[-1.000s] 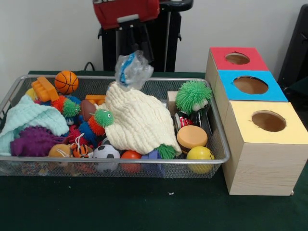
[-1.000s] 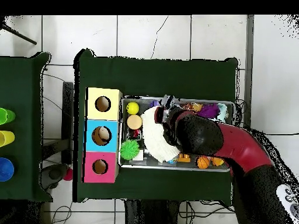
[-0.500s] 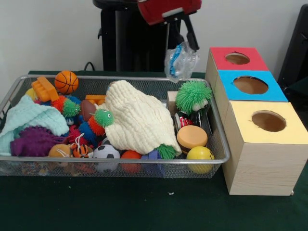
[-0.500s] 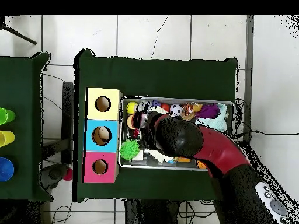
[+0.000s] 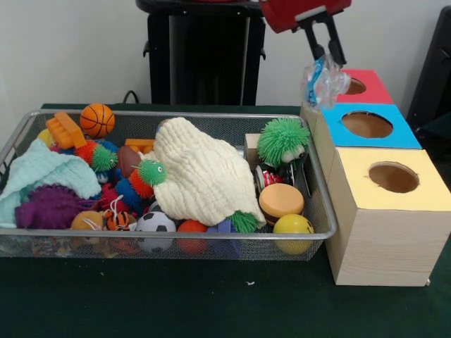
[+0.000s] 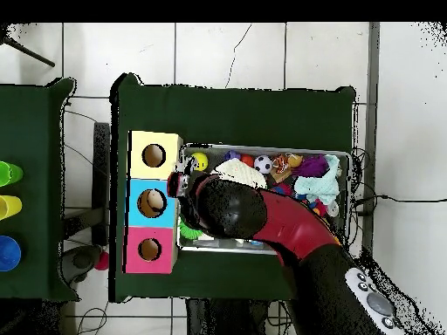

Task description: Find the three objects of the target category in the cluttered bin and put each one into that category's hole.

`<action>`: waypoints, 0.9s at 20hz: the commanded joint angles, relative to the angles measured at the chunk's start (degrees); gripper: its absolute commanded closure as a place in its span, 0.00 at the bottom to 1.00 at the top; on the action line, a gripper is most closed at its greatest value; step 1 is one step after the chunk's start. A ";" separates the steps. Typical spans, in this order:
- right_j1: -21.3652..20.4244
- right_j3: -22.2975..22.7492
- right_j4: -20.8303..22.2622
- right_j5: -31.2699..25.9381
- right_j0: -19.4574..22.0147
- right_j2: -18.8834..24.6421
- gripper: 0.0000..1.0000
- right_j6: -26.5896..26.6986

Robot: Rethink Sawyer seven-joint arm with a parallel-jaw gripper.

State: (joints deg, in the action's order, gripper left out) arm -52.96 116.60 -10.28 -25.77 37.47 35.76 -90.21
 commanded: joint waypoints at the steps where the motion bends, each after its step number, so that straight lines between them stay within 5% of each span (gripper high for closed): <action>1: 0.73 5.86 -6.16 7.69 0.23 4.37 1.00 -15.19; 18: 8.18 7.68 -5.91 16.24 0.44 5.27 1.00 -14.39</action>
State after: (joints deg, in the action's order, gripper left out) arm -48.10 121.12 -13.63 -11.74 37.15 39.56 -90.22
